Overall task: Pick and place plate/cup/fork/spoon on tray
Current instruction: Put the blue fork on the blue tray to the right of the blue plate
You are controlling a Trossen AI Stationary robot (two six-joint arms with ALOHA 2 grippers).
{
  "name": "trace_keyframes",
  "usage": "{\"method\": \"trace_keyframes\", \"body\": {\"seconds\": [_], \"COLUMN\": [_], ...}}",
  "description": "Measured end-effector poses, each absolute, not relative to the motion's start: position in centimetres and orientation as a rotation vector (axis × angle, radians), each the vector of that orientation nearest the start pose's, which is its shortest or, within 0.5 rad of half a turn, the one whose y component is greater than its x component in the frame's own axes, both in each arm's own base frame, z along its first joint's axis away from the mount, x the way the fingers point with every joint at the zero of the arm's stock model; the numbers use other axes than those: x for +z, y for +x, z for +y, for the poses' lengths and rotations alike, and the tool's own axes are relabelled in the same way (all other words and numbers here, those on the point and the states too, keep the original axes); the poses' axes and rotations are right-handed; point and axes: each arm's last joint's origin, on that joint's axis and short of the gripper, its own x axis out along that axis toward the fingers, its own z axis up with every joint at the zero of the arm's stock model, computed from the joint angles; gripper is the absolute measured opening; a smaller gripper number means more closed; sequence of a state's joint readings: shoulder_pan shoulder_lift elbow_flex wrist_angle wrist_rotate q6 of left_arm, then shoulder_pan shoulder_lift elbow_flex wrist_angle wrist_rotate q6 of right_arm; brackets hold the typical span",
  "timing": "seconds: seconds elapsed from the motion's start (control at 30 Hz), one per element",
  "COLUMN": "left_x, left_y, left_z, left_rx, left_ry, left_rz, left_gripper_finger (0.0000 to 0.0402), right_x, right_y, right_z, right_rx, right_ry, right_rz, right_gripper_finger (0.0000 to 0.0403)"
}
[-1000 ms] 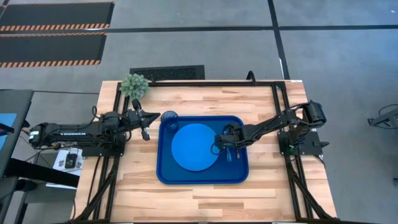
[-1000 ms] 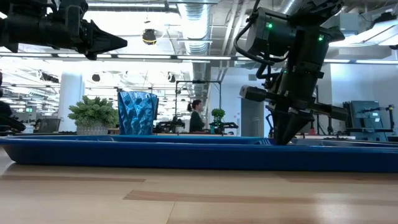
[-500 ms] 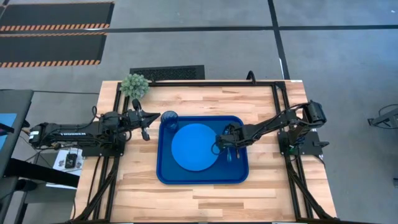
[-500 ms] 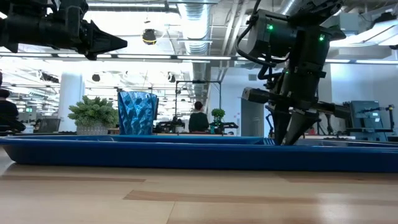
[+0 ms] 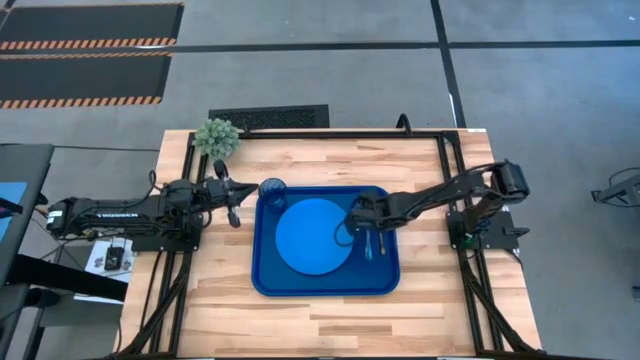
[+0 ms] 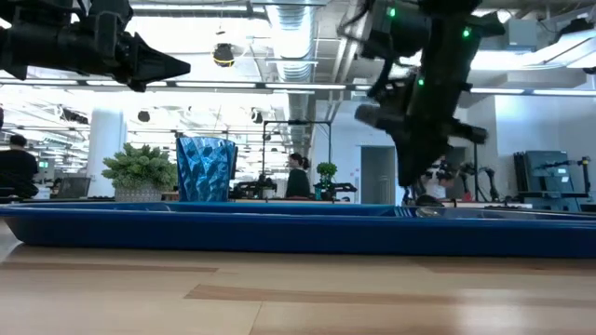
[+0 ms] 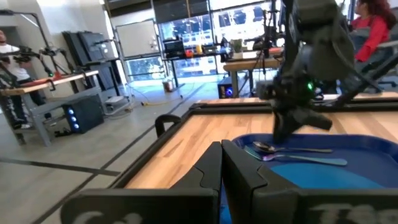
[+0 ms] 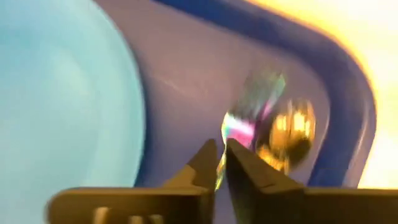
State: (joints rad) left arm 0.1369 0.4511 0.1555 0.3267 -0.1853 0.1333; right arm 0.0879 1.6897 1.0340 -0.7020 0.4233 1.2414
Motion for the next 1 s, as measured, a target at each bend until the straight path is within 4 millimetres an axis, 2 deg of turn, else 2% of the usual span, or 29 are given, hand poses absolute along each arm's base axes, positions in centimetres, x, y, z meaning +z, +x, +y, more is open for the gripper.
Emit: {"method": "trace_keyframes", "body": {"seconds": [0.13,0.3,0.5,0.6,1.0], "left_x": [20.7,20.7,20.7,20.7,20.7], "left_y": [12.9,12.9,12.8,12.8,12.8], "left_z": [2.3,2.2,2.3,2.3,2.3], "left_rx": [0.308,0.302,0.328,0.335,0.336], "left_ry": [0.134,0.135,0.137,0.143,0.143], "left_rz": [-0.004,-0.004,-0.002,0.000,0.000], "left_gripper_finger": [0.0000,0.0000,0.0000,0.0000,0.0000], "right_x": [18.7,18.5,17.9,17.7,15.4], "right_y": [29.9,28.6,27.8,27.5,28.2], "right_z": [0.6,-2.5,-5.6,-6.1,-6.1], "right_rx": [-0.885,-0.798,-0.838,-0.845,-0.832], "right_ry": [0.504,0.466,0.477,0.498,0.543], "right_rz": [0.907,0.962,1.023,1.060,1.138], "right_gripper_finger": [0.0011,0.0008,0.0007,0.0004,0.0005]}}
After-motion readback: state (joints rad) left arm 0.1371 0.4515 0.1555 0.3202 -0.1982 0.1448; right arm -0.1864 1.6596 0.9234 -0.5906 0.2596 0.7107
